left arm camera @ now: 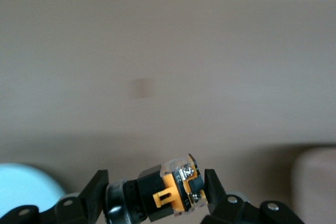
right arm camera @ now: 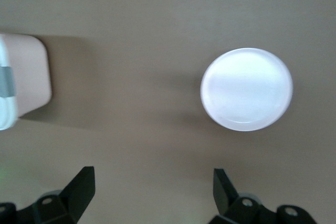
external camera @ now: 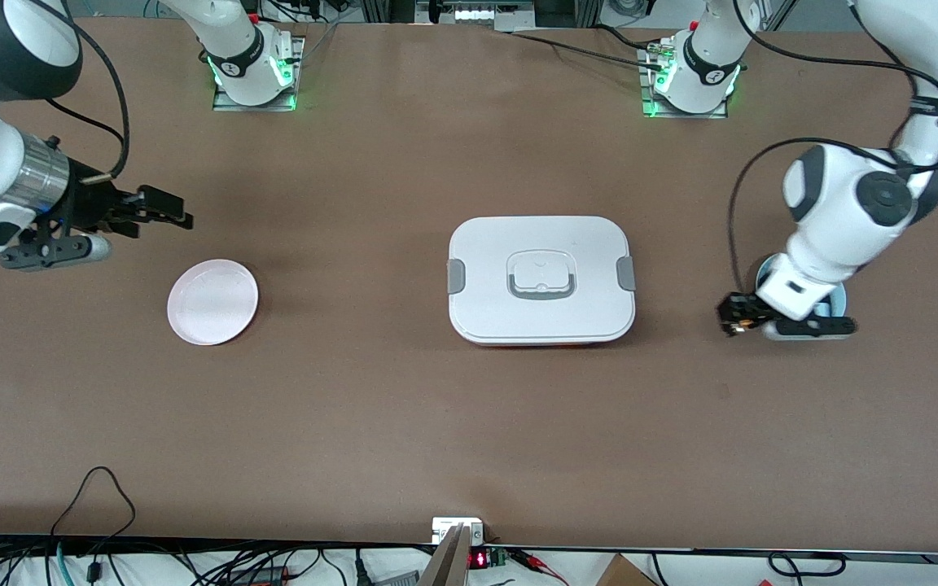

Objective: Transfer orange switch to right arm and place
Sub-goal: 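Lift the switch with the left gripper while the right gripper approaches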

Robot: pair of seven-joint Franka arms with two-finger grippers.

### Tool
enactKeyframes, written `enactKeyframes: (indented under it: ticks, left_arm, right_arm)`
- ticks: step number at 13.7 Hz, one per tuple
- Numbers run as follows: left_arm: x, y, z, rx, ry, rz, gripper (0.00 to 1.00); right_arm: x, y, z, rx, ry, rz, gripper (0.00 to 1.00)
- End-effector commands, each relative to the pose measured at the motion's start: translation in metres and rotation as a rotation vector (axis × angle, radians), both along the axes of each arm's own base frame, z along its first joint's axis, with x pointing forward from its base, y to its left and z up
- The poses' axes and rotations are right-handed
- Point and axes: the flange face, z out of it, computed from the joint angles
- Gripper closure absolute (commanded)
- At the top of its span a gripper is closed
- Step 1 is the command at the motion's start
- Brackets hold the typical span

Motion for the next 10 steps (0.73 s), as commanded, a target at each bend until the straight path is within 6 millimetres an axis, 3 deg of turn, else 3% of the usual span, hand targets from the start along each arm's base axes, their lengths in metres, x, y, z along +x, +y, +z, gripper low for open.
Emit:
enactKeyframes:
  ticks: [1,2,5,10]
  left_arm:
    - [0.001,-0.057,0.028,-0.099,-0.024,-0.085,1.0]
    - [-0.003,-0.081,0.033,-0.135,-0.024,-0.12,1.0]
    - [0.006,-0.118,0.059,-0.207,-0.042,-0.23,1.0]
    - [0.009,-0.159,0.093,-0.517,-0.136,-0.384,1.0]
  right_arm:
    - [0.007,0.025,-0.012,0.095,0.028,0.006,0.0]
    - [0.007,0.034,-0.012,0.178,0.04,-0.014,0.0]
    - [0.016,0.063,-0.028,0.438,0.092,-0.066,0.0]
    - [0.028,0.11,-0.059,0.965,0.171,-0.182,0.0]
